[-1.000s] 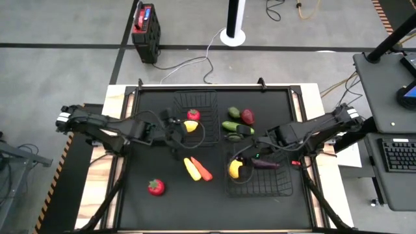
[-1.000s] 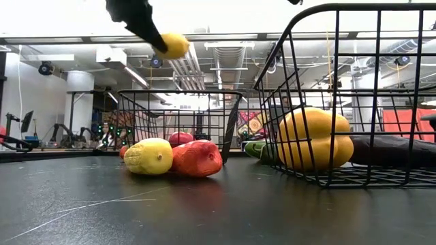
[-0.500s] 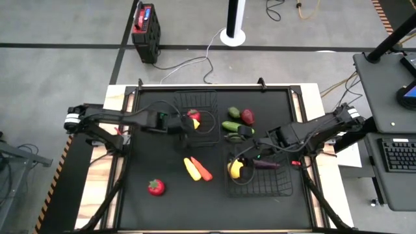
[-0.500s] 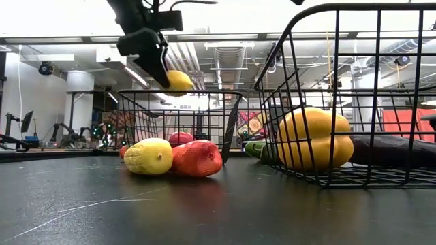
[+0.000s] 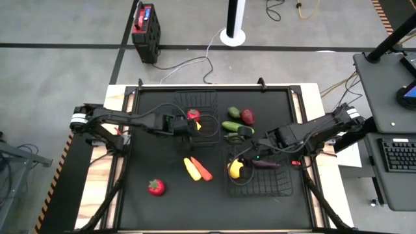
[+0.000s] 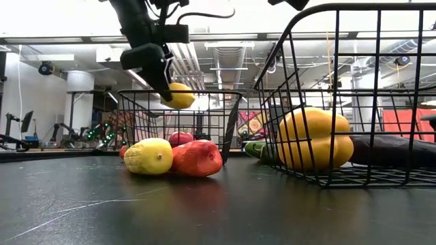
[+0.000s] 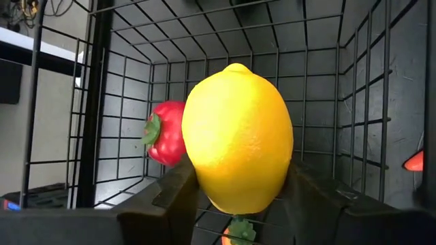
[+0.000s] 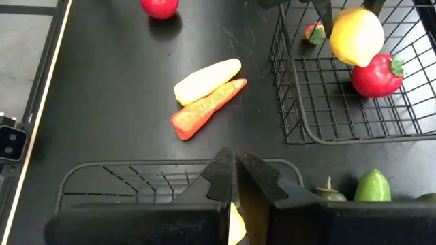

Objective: Sort produce into baskets
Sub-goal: Put the yellow lemon into the top black wire basket, then put the tomato into the top black wire basket

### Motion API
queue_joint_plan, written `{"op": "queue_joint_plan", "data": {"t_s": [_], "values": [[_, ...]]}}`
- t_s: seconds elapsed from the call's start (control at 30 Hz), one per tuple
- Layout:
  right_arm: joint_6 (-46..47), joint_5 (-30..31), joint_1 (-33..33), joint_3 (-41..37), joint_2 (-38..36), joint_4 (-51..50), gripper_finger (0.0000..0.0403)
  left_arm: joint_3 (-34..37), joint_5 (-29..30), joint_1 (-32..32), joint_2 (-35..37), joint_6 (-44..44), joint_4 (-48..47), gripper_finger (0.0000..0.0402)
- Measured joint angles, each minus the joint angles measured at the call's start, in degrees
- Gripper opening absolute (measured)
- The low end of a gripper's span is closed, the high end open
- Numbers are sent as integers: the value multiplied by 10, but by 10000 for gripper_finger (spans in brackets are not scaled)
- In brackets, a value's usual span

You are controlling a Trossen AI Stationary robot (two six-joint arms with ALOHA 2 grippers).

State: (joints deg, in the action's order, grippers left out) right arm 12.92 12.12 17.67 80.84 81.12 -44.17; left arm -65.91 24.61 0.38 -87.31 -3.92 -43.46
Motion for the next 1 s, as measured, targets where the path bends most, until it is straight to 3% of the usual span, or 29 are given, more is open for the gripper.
{"op": "queue_joint_plan", "data": {"t_s": [0.23, 0.67, 1.0], "values": [[7, 0, 0, -10, 0, 1, 13, 0, 4, 0, -1, 1, 2, 193], [21, 0, 0, -10, 0, 4, 13, 0, 25, 0, -1, 21, 2, 200], [26, 0, 0, -10, 0, 4, 13, 0, 60, -1, -1, 26, 3, 260]]}}
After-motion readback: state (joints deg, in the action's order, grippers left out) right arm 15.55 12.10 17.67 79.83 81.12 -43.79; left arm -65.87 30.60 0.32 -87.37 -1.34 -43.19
